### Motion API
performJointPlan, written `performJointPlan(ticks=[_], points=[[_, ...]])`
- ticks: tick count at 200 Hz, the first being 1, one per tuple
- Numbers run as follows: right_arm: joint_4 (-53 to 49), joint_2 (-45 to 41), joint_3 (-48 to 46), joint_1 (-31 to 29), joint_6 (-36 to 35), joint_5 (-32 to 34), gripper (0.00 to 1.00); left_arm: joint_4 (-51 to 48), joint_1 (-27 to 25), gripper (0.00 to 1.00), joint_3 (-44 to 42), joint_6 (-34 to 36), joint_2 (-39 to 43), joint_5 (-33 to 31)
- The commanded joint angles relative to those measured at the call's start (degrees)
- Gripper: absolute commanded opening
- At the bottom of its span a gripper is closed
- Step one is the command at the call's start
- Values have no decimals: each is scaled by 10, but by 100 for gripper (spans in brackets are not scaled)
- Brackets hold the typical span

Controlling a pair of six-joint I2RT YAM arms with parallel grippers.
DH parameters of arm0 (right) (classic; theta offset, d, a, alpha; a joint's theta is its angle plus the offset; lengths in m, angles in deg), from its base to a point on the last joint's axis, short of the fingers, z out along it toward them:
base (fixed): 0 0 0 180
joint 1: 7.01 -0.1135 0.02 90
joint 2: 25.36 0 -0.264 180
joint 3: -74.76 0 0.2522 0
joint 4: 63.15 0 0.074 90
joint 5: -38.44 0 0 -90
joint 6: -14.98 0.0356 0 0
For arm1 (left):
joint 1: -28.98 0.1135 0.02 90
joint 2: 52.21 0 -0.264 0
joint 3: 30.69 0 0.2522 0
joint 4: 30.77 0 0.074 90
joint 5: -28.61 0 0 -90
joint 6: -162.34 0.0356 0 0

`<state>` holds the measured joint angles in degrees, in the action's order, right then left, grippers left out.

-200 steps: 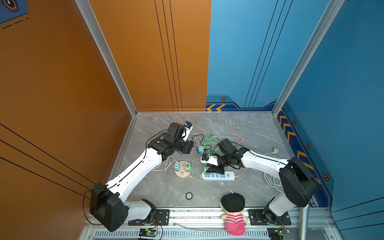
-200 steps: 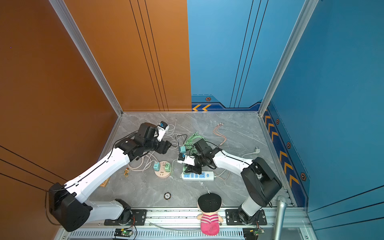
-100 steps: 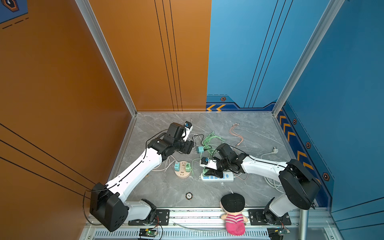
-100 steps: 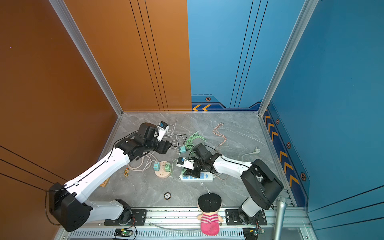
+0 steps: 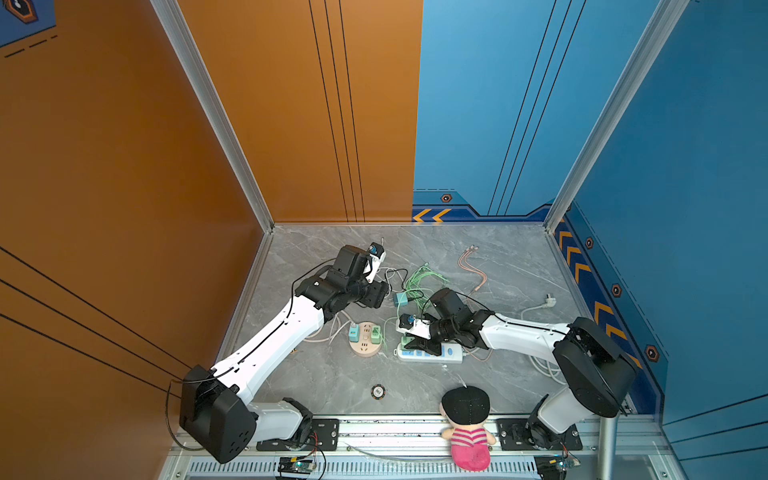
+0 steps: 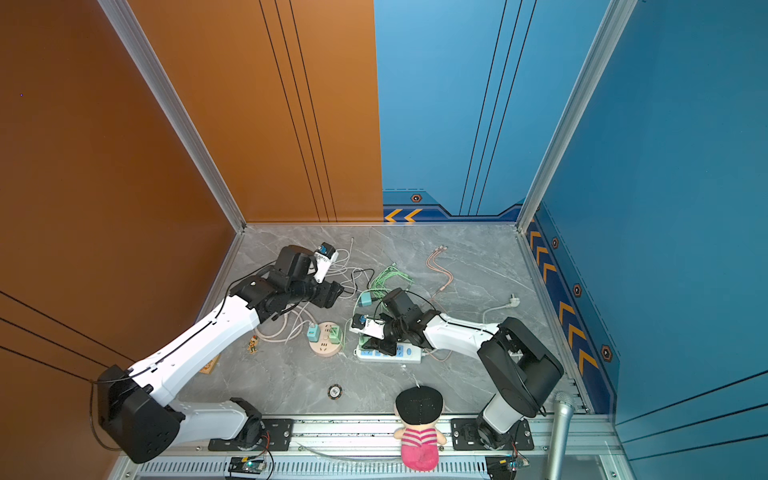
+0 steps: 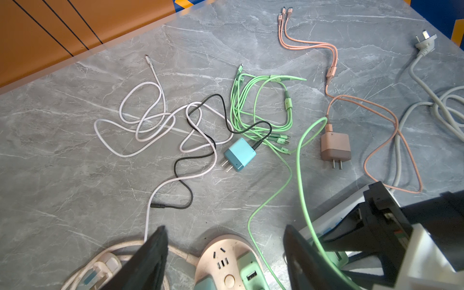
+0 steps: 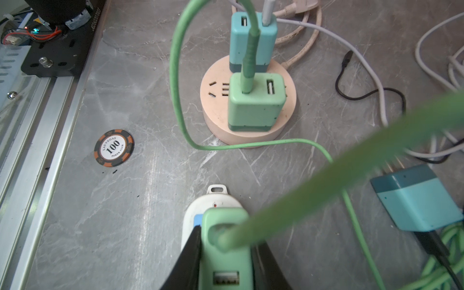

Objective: Insert the plug

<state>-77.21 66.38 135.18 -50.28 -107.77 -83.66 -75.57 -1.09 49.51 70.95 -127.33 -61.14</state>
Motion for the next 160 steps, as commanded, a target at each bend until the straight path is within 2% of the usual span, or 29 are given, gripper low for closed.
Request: performJointPlan(ticks=[1,25,61,79,160], points=[[-33,13,-26,-2,13,72,14,-7,-1,73,12,-6,12,3],[-36,2,-21,-1,15,76,31,-7,-3,73,9,-10,14,3],[-80,-9,2,-2,3,67,37,-7,-6,73,0,-12,26,-1],[-83,-17,6,-2,7,69,45,-7,-6,74,-4,-13,35,-3],[-82,-71,-2,-2,21,82,53,-6,-8,76,-19,-16,53,5]])
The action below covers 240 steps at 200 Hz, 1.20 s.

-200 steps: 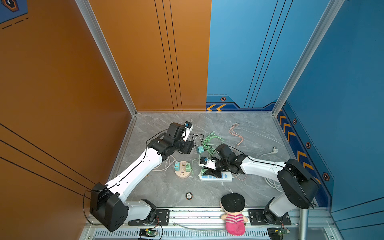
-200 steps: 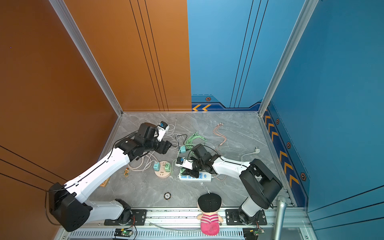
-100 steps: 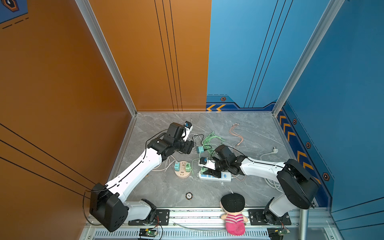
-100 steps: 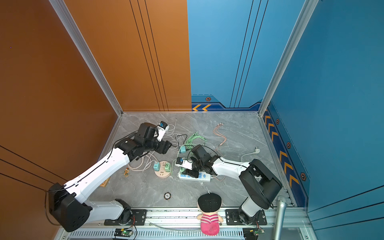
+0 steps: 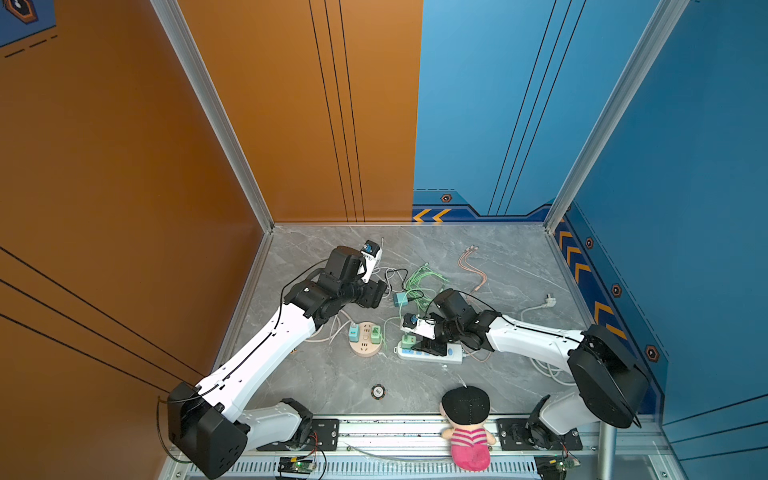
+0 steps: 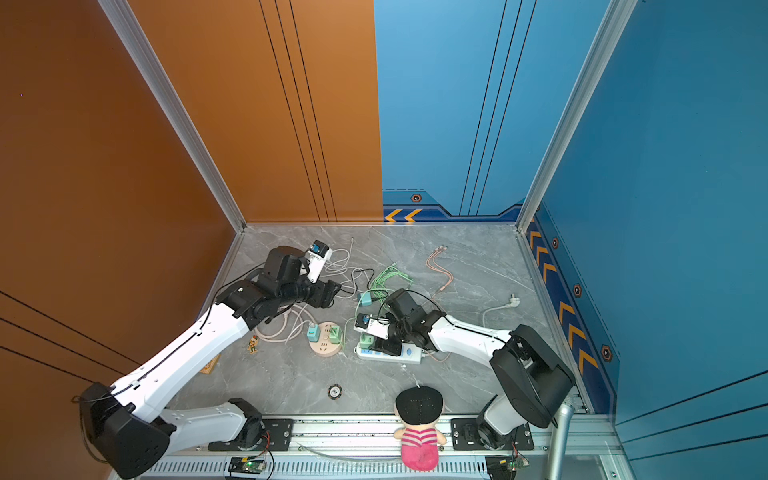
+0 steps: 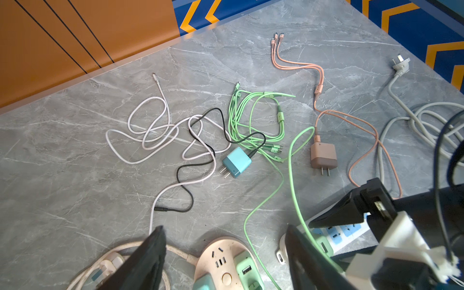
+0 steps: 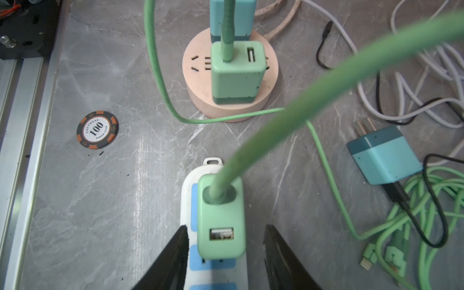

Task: Insert the plug
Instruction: 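Open the right gripper and lift it off the plugged-in green charger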

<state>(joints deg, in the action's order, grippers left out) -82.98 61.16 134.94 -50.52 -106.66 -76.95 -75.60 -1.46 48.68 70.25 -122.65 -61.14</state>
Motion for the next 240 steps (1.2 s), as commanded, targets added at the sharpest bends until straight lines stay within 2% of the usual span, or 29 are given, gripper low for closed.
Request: performJointPlan(ticks=[1,67,108,143,156,181,209,240], points=[[-24,-19,0,1,10,15,53,-6,-4,76,-10,-10,6,5],[-3,-95,-45,-9,33,69,54,-7,-19,76,1,-7,-3,7],[51,-163,-94,1,144,145,58,-12,-38,78,6,-7,7,3],[75,-227,-122,23,207,153,60,-29,-59,79,28,1,1,6],[92,-257,-137,29,235,152,65,-30,-69,79,33,2,0,3],[129,-323,-168,78,303,186,80,-32,-86,80,38,4,-4,13],[191,-404,-221,140,361,140,91,-47,-101,80,47,13,-24,34],[148,-437,-222,178,379,135,94,-47,-118,80,63,13,-52,32]])
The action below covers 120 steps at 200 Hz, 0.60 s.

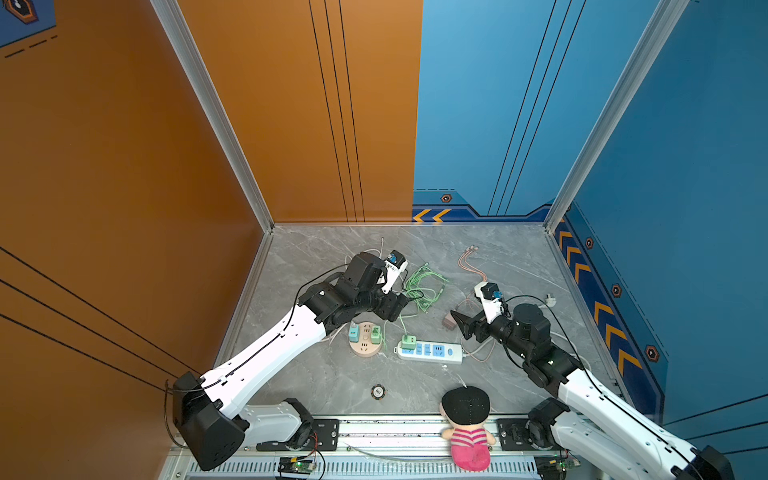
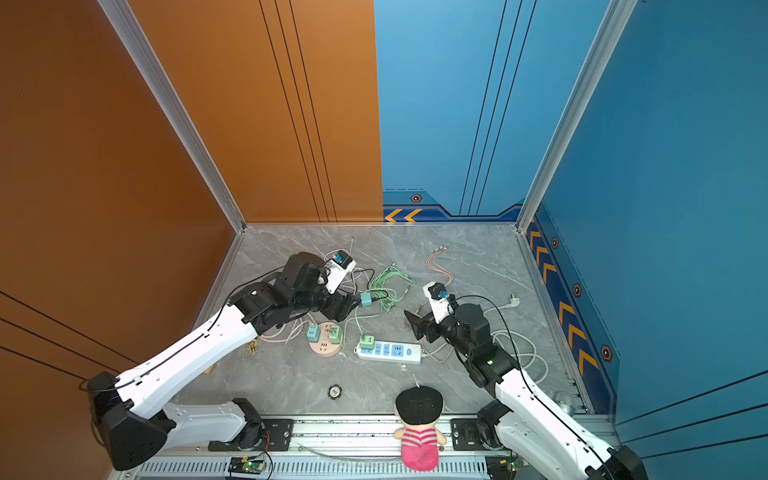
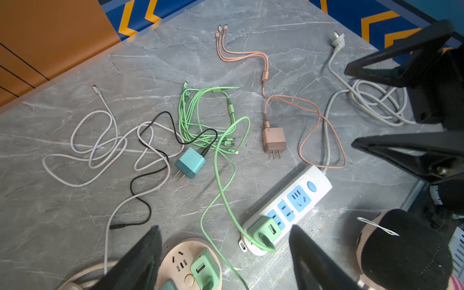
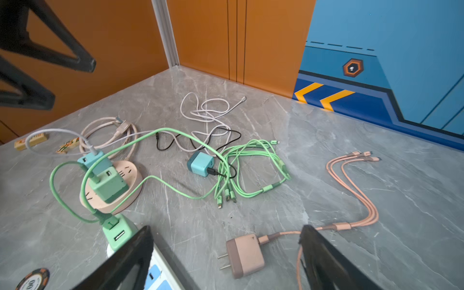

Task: Insert the plug
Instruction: 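Open the right gripper and lift it off the plugged-in green charger, then move the left gripper over the pink charger while the right gripper withdraws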

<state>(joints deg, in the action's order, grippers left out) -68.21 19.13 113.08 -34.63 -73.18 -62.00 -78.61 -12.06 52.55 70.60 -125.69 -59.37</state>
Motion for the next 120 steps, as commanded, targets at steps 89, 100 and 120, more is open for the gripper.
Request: performJointPlan(ticks=[89,100,120], points=[[-53,1,30,95,102,12,94,-39,-59,80,111,25,-138,17],[-48,6,30,98,103,12,95,-39,-63,81,121,21,-152,17],[-47,28,36,108,119,16,95,-40,-74,81,144,9,-182,5]])
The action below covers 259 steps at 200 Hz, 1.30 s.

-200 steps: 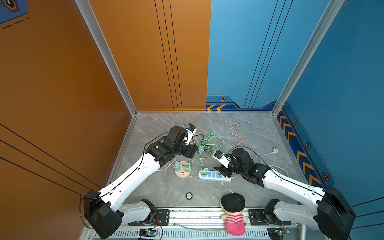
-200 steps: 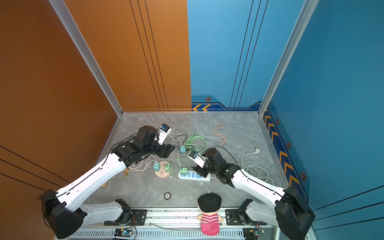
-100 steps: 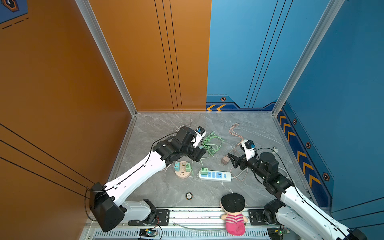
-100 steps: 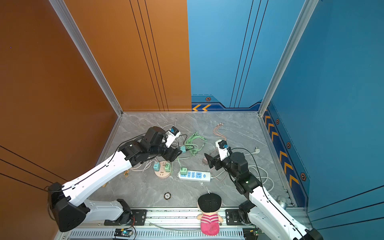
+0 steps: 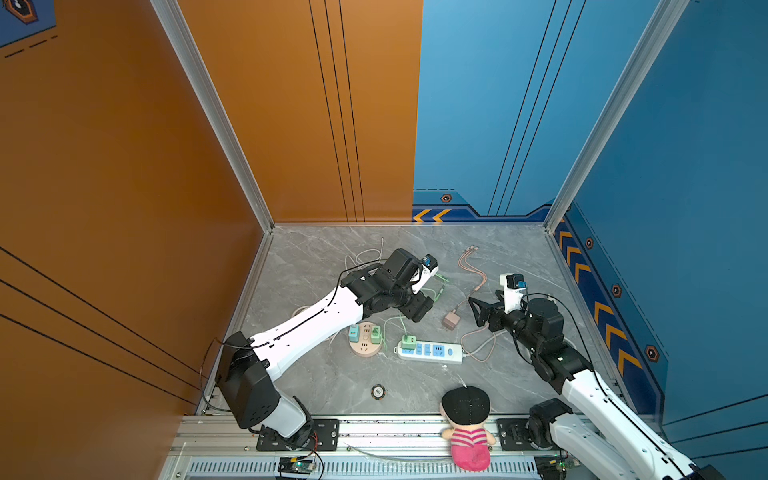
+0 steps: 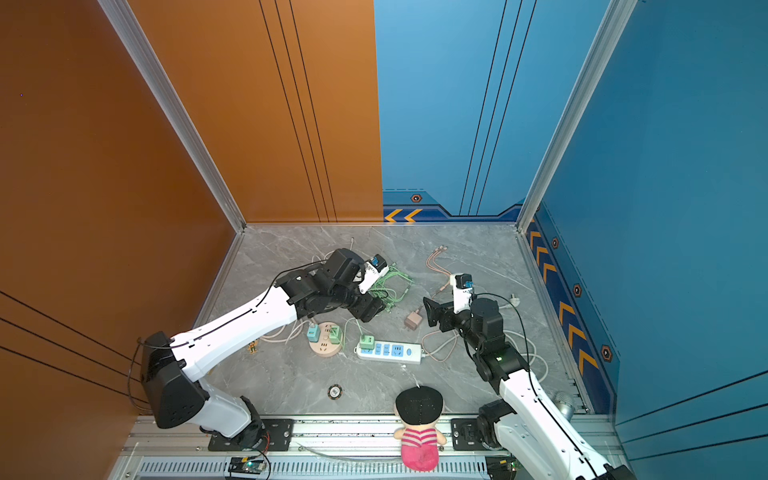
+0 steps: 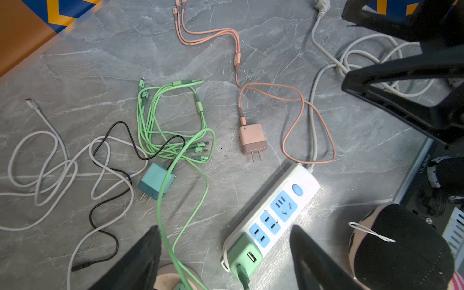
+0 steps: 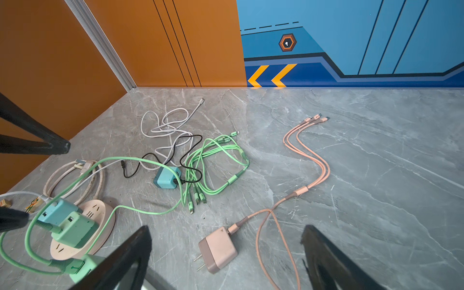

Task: Insert the plug
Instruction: 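Move the left gripper over the pink charger while the right gripper withdraws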

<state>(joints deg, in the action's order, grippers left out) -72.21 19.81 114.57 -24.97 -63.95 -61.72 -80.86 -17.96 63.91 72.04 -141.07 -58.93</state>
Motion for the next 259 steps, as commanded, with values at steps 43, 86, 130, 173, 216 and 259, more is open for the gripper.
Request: performJointPlan(ticks=[43,86,130,173,216,259], points=[[-26,75,53,54,85,-16,95,-17,-43,80,77,-26,-92,-22],[-43,98,64,98,107,-94,94,-17,-64,81,106,-38,-139,-41],[-69,82,65,104,88,-70,95,-17,-87,81,132,-57,-199,-48],[-74,89,67,118,105,-93,95,-18,-98,81,164,-72,-267,-63],[-88,106,80,124,108,-117,95,-18,-86,80,177,-88,-310,-84],[-84,119,84,124,116,-121,95,-18,-86,78,205,-95,-357,-88]])
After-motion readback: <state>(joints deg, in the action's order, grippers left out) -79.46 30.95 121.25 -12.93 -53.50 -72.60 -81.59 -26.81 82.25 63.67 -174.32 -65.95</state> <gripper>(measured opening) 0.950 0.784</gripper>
